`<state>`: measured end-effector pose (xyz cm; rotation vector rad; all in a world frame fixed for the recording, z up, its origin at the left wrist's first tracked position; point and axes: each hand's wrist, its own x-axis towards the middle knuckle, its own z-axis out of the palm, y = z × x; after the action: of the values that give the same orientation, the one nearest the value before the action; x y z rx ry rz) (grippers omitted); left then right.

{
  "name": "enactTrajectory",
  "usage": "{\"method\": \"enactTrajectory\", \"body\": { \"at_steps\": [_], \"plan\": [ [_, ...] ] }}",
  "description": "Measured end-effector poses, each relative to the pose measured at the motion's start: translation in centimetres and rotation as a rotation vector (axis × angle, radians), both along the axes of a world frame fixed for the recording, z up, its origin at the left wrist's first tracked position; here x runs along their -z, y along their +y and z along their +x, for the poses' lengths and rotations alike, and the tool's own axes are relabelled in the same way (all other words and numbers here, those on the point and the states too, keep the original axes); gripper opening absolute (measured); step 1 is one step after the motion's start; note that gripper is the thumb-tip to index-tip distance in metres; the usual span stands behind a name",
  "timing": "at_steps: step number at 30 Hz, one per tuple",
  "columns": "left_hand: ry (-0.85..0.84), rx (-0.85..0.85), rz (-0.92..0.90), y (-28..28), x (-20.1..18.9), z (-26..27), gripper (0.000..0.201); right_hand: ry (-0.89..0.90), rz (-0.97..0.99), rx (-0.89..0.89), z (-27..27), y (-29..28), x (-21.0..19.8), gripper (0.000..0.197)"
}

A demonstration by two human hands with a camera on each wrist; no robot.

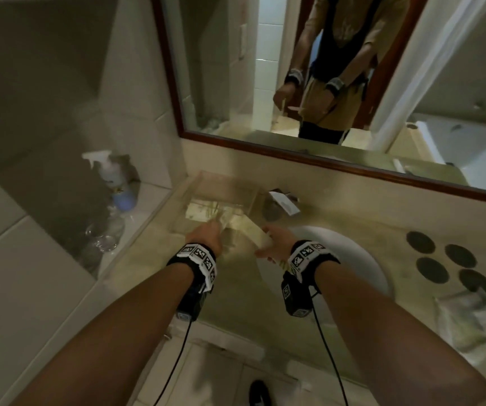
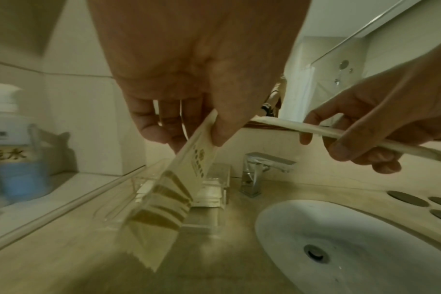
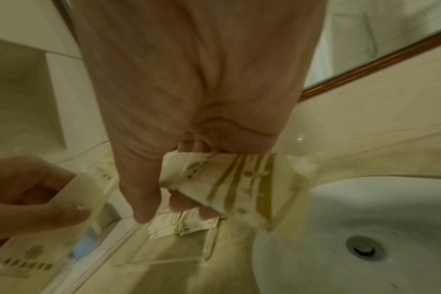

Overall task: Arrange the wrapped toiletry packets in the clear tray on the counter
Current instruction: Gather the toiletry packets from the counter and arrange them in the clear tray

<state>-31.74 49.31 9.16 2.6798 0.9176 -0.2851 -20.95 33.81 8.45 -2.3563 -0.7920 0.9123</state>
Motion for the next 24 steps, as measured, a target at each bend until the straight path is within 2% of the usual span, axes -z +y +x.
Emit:
{"method": "enactTrajectory", "body": {
  "at_steps": [2, 4, 7, 12, 15, 19, 24],
  "plan": [
    [-0.070, -0.083, -0.099, 1.8, 0.1, 0.0, 0.032, -0.082, -0.052, -0.058, 0.9, 2.1, 0.7, 0.059],
    [-0.125, -0.125, -0.179, 3.6, 0.3, 0.3, 0.048, -0.159, -0.096, -0.118, 2.1, 4.1, 1.4, 0.058],
    [-0.123, -0.127, -0.197, 6.4, 0.5, 1.1, 0.030, -0.168, -0.135, -0.198, 4.2, 7.3, 2.7, 0.049],
    [-0.093, -0.164, -0.210, 10.1, 0.7, 2.7, 0.036, -0.226, -0.155, -0.319, 6.6, 11.8, 4.3, 0.030],
    [-0.076, -0.184, -0.215, 11.6, 1.4, 3.4, 0.033, -0.266, -0.215, -0.387, 7.2, 13.8, 5.2, 0.036],
    [-0.062, -0.206, -0.243, 13.3, 2.3, 3.8, 0.032, -0.224, -0.140, -0.387, 7.2, 14.9, 6.9, 0.047],
    [-0.013, -0.213, -0.251, 15.4, 4.1, 3.9, 0.033, -0.216, -0.156, -0.380, 6.8, 16.6, 9.3, 0.059]
  ]
}}
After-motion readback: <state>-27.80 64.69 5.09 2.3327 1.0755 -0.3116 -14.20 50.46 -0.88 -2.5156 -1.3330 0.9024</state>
